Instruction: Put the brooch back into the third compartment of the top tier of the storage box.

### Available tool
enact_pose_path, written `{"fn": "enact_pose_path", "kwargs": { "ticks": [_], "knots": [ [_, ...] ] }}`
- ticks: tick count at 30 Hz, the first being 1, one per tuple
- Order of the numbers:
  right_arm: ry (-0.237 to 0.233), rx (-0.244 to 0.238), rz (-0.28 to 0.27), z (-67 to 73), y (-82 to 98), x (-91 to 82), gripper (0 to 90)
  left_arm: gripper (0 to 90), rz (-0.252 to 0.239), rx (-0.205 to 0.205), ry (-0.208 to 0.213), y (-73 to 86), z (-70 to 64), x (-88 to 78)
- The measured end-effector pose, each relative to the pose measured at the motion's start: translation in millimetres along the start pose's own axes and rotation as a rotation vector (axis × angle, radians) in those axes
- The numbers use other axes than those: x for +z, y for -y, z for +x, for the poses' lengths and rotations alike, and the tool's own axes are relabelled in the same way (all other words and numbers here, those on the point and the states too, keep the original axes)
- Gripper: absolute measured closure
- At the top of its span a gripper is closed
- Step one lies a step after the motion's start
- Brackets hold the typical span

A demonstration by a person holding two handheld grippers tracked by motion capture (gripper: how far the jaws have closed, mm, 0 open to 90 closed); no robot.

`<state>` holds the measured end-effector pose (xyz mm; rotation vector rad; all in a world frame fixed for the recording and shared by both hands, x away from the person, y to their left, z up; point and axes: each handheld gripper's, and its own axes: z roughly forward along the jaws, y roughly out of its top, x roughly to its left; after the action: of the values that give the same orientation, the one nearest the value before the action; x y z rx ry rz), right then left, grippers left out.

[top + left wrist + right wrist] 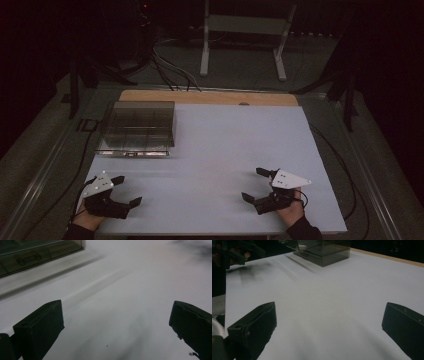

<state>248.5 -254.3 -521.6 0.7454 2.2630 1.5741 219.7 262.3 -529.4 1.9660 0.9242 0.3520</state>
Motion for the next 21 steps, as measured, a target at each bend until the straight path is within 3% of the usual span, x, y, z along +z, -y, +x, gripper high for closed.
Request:
{"fn": "enact_pose_path", "kwargs": {
  "ticks": [9, 14, 21],
  "knots": [
    [0.000, 0.002, 0.005, 0.2, 0.4, 0.1, 0.0, 0.5, 0.034, -0.022, -0.043, 10.7, -2.0, -7.8],
    [-0.003, -0.001, 0.012, 0.1, 0.7, 1.5, 0.0, 0.5, 0.057, -0.031, -0.036, 18.0, -3.8, -5.7],
    [-0.002, -0.004, 0.018, 0.9, 0.5, 1.6, 0.0, 0.5, 0.026, -0.039, -0.033, 19.2, -0.3, -3.6]
  ]
}}
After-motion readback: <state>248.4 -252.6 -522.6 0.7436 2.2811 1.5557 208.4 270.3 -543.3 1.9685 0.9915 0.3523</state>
